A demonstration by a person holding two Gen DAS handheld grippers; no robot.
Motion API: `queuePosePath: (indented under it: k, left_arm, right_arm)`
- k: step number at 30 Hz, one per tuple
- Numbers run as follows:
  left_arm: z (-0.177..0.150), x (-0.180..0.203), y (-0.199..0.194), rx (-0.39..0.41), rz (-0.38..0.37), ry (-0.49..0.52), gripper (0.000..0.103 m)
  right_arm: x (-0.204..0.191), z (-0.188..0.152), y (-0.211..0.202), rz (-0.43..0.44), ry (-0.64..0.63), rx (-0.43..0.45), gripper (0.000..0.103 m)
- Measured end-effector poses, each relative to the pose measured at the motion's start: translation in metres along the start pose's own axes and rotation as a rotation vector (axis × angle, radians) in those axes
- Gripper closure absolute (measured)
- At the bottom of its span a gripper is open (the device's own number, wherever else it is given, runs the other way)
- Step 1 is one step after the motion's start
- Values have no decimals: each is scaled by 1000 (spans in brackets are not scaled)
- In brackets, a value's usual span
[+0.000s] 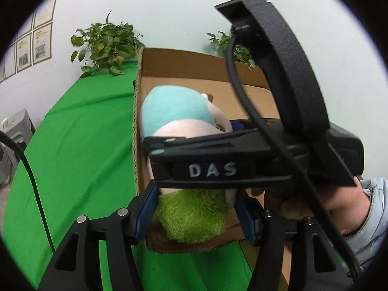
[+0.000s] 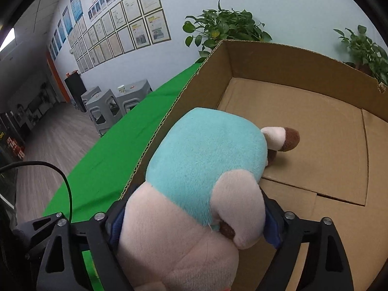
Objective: Organize objects
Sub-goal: 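Carry the plush pig into the open cardboard box and release it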
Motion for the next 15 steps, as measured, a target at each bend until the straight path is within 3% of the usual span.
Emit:
queuePosePath:
  k: [3,7,9,10,12,15]
  left_arm:
    - [-5,-1,-3,-2,25,-10,43]
    - [0,-7,-2,-7,33,-33,43]
    - [-1,-5,-4,-19,34,-38,43]
    - [1,-6,-3,-28,35,-39,43]
    - [-1,-5,-12,-23,36,-47,43]
    - [2,-14,-18,-22,3,-89,43]
  right_arm:
    - [-1,-3,-1,28,20,-4,8]
    - [15,2,-27,134,128,39,8]
    - [26,-3,-31,129,178,19,9]
    - [28,-8,-30,133,190,-5,12]
    - [23,-20,-19,163,191,-63,27]
    - [16,-26,-17,168,190,-47,32]
Point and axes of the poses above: each gripper's, at about its wrist camera, not at the fingertips, and y roughly the way its jaws point, x to its right, z to its top, the point moved 9 cm from there along y, roughly the way its jaws point, and after that the axes turned 7 degrees about -y, right-handed, at the moved point
